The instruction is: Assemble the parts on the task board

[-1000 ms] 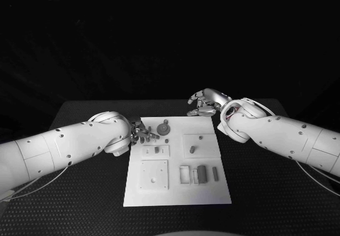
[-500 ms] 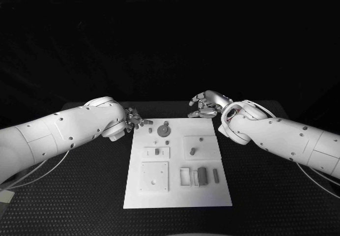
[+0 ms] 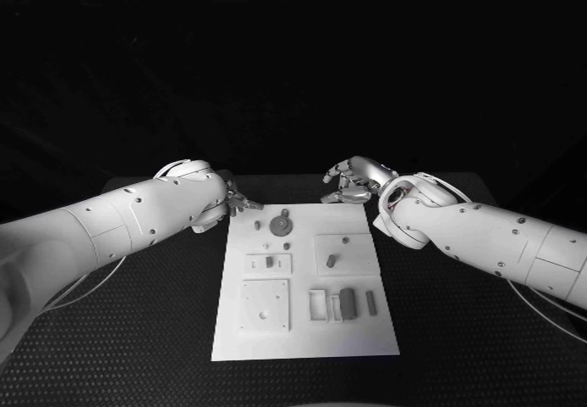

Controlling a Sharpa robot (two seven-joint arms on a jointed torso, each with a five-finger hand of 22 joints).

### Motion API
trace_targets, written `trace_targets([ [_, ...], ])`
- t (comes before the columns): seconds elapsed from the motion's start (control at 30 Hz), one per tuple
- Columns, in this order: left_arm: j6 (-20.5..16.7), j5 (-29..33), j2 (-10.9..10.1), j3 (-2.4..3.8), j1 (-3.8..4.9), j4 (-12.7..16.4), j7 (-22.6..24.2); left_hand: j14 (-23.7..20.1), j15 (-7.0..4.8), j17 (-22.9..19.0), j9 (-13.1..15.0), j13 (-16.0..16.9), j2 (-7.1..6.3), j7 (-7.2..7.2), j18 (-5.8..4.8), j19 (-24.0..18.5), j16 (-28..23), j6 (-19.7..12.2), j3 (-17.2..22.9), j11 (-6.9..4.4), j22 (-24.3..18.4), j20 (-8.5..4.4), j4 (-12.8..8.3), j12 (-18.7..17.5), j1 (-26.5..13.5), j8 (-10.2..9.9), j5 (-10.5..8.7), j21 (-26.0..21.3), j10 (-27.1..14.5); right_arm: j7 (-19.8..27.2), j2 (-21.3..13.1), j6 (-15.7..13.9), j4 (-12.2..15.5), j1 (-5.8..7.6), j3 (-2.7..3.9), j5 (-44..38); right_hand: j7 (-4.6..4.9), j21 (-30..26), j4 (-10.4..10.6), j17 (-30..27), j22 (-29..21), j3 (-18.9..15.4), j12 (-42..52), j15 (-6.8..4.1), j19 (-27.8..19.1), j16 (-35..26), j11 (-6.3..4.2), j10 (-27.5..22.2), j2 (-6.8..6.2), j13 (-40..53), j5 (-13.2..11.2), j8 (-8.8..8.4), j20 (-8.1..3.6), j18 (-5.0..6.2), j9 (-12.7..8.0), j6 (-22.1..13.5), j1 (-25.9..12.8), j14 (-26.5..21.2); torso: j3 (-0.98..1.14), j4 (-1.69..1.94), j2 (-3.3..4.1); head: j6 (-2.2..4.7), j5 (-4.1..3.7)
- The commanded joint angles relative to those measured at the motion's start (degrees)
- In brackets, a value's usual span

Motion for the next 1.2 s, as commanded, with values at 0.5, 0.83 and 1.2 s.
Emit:
trace_targets([
  [0.5,8.8,-2.2,3.7,-0.33,-1.1,-4.9,1.7,-0.4,0.46,0.0,-0.3,0.0,-1.89,1.34,3.31,-0.2,0.0,-1.3,0.3,0.32,0.3,0.57,-0.1,0.0,-2.6,0.1,-0.23,-0.5,-0.3,0.4,0.5,0.7,-0.1,-0.02,0.02,0.0,0.48,-0.3,0.1,-0.1,0.9,0.1,0.3,-0.1,-0.1,-0.3,0.03,-0.3,0.18,-0.1,-0.1,0.17,-0.52,1.72,-0.1,0.0,-0.3,-0.4,0.11,-0.14,0.08,-0.09,-0.13],
  [0.83,8.3,-2.3,5.7,-0.41,-1.99,-7.3,1.8,-0.2,0.28,0.2,-0.3,0.2,-0.53,1.14,3.36,0.1,0.4,-0.8,0.7,0.12,0.7,0.48,-0.1,0.3,-1.8,0.3,0.01,-0.3,-0.1,0.3,0.6,0.8,-0.1,-0.02,0.02,0.0,0.48,-0.3,0.1,-0.1,0.9,0.1,0.3,-0.09,-0.1,-0.3,0.03,-0.3,0.18,-0.1,-0.1,0.17,-0.52,1.72,-0.1,0.0,-0.3,-0.4,0.06,-0.09,0.11,-0.1,-0.42],
  [1.2,8.2,-0.3,6.3,-0.39,-2.44,-8.8,2.4,0.2,-0.64,0.4,-0.3,0.5,5.61,-0.01,2.82,0.6,1.6,2.3,-7.7,-0.94,3.1,-0.31,-0.2,1.7,4.2,2.7,14.48,0.2,0.4,0.4,0.7,0.8,-0.2,-0.02,0.02,0.0,0.48,-0.4,0.0,-0.1,0.9,0.1,0.4,-0.09,-0.1,-0.3,0.03,-0.3,0.2,-0.2,-0.1,0.17,-0.52,1.72,-0.1,-0.1,-0.3,-0.4,0.01,-0.03,0.08,-0.17,-0.62],
])
